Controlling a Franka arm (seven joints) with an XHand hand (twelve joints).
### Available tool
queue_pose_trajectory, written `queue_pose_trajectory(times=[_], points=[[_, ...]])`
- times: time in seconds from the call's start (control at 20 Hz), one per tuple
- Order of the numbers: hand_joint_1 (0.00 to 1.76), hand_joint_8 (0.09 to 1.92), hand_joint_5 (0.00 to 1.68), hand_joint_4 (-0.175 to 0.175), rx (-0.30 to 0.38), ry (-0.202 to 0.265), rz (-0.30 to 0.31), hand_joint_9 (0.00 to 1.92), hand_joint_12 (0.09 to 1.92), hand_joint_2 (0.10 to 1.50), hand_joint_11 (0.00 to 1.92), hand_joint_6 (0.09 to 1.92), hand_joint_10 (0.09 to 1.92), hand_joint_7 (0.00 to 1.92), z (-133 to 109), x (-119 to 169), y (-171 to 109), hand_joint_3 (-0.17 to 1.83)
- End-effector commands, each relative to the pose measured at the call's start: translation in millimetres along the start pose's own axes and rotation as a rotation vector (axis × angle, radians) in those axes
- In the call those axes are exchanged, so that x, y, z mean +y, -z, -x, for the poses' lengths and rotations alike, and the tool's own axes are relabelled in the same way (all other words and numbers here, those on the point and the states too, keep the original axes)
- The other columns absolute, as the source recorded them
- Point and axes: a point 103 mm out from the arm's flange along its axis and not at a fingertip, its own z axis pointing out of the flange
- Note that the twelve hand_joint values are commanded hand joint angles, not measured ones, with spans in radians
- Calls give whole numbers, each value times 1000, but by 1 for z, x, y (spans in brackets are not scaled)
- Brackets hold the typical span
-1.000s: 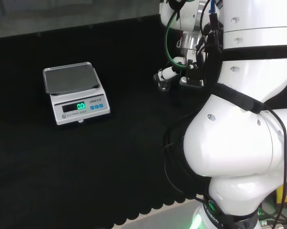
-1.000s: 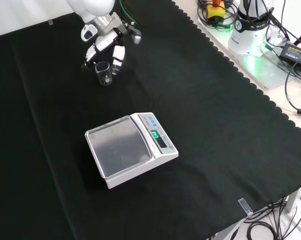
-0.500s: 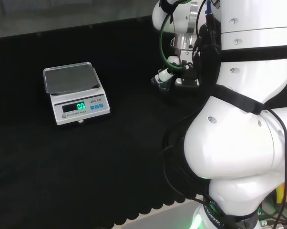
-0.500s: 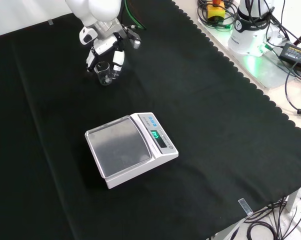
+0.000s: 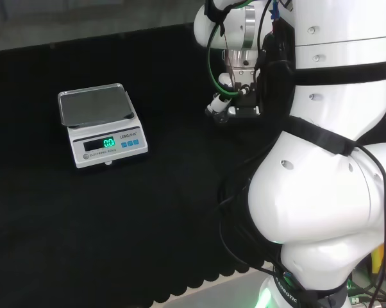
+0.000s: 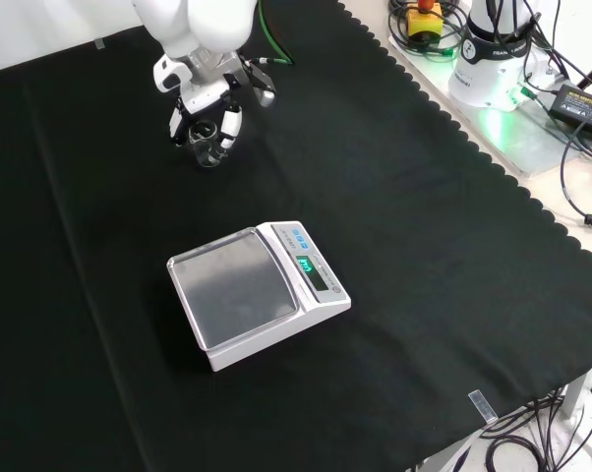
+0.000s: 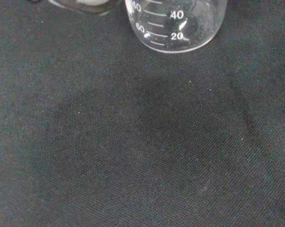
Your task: Pick up the beaker.
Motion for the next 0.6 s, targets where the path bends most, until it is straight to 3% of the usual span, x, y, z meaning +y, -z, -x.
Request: queue_pose_trajectory(times=[0.05, 0.15, 0.25, 0.45, 0.5, 0.6], points=[[1021, 1052, 802, -150, -10, -6, 36, 1354, 717, 896, 1467, 1033, 542, 938, -1, -4, 8, 392], [1088, 1042, 890, -132, -10, -11, 45, 1377, 680, 1027, 1545, 1083, 561, 981, 0, -1, 7, 204], [1124, 1040, 921, -159, -12, -5, 46, 1392, 657, 1079, 1570, 1086, 582, 1010, 9, 1, 7, 112], [1141, 1042, 936, -175, -31, 15, 32, 1415, 637, 1096, 1547, 1080, 604, 1034, 29, 0, 9, 77], [1142, 1039, 938, -175, -38, -10, 37, 1412, 643, 1099, 1542, 1077, 618, 1038, 34, -2, 13, 70], [1143, 1036, 940, -175, -48, 12, 20, 1407, 650, 1102, 1536, 1074, 637, 1042, 35, -6, 22, 62]])
